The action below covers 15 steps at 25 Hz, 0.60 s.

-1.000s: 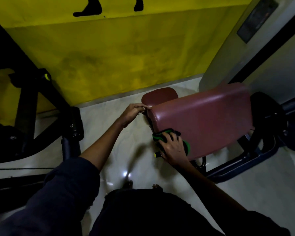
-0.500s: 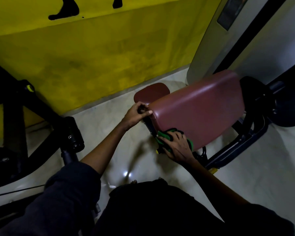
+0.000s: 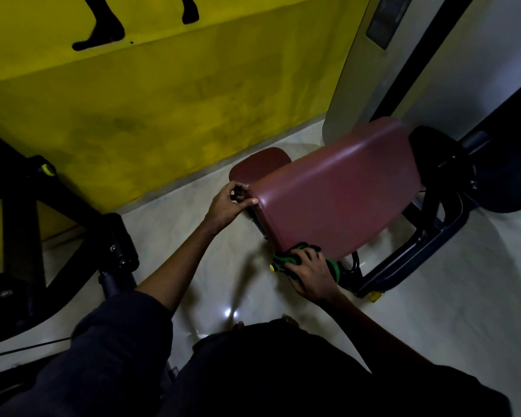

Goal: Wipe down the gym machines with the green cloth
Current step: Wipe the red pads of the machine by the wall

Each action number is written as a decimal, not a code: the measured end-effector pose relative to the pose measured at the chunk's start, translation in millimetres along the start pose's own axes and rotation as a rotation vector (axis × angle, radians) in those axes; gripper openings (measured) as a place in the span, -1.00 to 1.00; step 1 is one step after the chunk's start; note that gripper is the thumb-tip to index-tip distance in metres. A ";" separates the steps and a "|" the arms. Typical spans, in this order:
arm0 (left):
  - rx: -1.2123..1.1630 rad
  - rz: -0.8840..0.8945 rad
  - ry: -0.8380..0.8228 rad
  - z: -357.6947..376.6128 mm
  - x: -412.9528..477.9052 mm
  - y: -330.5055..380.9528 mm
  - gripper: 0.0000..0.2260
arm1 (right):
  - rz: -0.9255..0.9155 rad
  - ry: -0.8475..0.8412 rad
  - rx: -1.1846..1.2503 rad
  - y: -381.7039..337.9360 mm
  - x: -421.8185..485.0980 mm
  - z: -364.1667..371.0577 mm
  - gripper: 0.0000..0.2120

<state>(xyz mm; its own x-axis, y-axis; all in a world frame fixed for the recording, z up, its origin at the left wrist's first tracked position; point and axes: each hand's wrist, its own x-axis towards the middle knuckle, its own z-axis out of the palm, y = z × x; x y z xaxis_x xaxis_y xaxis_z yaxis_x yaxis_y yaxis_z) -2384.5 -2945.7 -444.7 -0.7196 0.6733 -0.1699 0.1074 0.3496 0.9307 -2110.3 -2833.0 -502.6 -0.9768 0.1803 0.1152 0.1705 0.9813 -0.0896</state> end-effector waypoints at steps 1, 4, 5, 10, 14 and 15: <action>0.004 -0.001 -0.005 -2.2 0.2 0.6 -0.70 | 0.001 0.004 -0.002 -1.9 7.9 -3.4 -0.69; -0.032 -0.009 -0.008 -10.8 2.3 1.2 -0.84 | 0.011 0.006 -0.039 -7.6 40.4 -18.1 -0.66; -0.060 -0.037 0.011 -14.1 2.4 0.6 -0.81 | 0.017 0.015 -0.049 -9.3 53.2 -24.0 -0.67; -0.198 -0.154 0.213 -25.0 -10.0 -19.3 -0.68 | 0.052 0.104 -0.025 -22.9 103.5 -47.6 -0.72; -0.211 -0.174 0.222 -21.7 -20.5 -29.5 -0.57 | 0.085 0.052 -0.046 -27.5 148.9 -60.5 -0.69; -0.210 -0.167 0.212 -17.8 -21.2 -28.6 -0.56 | 0.098 0.049 -0.033 -26.6 154.5 -62.7 -0.68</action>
<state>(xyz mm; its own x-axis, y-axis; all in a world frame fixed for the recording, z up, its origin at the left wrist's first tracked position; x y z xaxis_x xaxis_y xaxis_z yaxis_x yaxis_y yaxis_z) -2384.5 -2981.5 -462.0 -0.8445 0.4598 -0.2745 -0.1515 0.2866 0.9460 -2257.6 -2826.9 -420.4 -0.9480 0.2777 0.1555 0.2697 0.9603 -0.0707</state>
